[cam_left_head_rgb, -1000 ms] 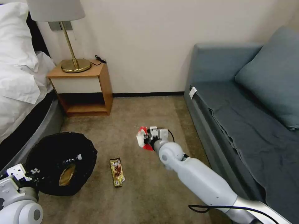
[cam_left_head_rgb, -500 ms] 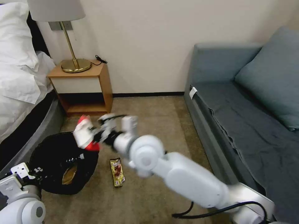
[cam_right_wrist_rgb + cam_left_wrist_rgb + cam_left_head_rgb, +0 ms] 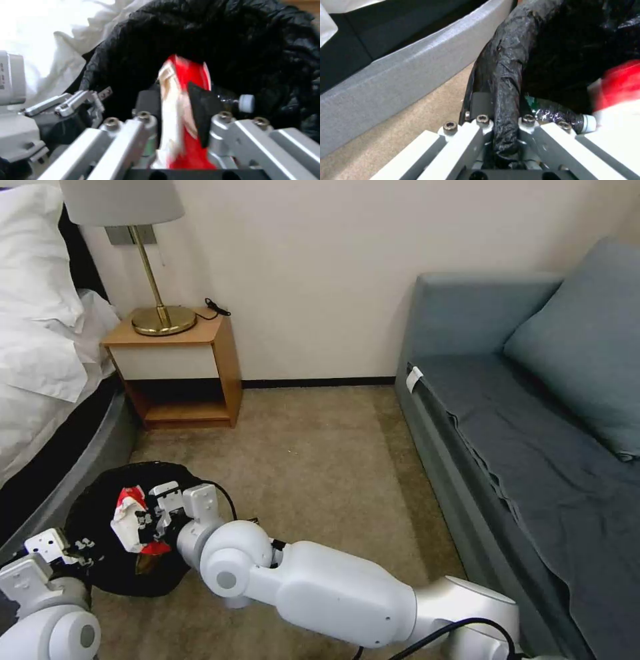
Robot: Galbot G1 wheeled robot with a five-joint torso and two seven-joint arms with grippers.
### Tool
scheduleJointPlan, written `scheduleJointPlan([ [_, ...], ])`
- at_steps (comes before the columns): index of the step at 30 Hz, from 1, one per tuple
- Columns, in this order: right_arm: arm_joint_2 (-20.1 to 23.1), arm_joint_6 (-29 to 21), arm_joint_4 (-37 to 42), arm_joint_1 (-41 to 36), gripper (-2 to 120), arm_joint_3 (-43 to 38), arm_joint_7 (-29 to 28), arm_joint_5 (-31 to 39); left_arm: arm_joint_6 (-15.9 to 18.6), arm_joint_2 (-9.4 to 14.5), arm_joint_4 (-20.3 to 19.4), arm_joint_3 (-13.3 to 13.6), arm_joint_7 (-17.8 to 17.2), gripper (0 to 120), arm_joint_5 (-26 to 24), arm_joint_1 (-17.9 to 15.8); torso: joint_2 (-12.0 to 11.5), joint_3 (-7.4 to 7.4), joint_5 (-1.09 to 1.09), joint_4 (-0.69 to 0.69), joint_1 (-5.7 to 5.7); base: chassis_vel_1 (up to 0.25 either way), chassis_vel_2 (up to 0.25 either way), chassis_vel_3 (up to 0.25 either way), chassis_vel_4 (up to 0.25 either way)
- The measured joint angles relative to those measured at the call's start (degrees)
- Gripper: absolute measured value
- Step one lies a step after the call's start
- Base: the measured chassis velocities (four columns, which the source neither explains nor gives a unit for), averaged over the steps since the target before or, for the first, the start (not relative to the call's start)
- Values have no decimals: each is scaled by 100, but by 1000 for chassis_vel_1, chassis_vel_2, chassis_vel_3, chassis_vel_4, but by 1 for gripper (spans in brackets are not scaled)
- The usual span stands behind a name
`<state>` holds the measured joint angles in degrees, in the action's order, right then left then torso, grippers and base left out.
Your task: Pick up the trash bin, then pick up the garbage on the floor and place it into the trash bin.
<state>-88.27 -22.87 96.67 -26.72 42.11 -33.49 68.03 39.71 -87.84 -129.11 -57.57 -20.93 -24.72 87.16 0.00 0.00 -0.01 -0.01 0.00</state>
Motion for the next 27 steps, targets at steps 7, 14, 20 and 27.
scheduleJointPlan([
  [7,165,15,237,-66,48,-49,-2,-43,2,1,-89,-6,2,2,-19,-2,-1,0,1,0,0,0,0,0,0],
  [14,187,30,401,-54,72,-251,-5,-297,3,-15,-115,-1,7,2,-28,3,-1,0,1,2,0,0,0,0,0],
  [20,938,115,1068,-157,95,-1496,1038,-2398,3,25,-105,-24,22,2,-56,-18,-1,0,2,1,0,0,0,0,0],
  [27,2426,750,2299,-1354,100,-3690,1970,-3725,-19,65,-19,-96,40,2,-88,-7,0,0,3,2,0,0,0,0,0],
])
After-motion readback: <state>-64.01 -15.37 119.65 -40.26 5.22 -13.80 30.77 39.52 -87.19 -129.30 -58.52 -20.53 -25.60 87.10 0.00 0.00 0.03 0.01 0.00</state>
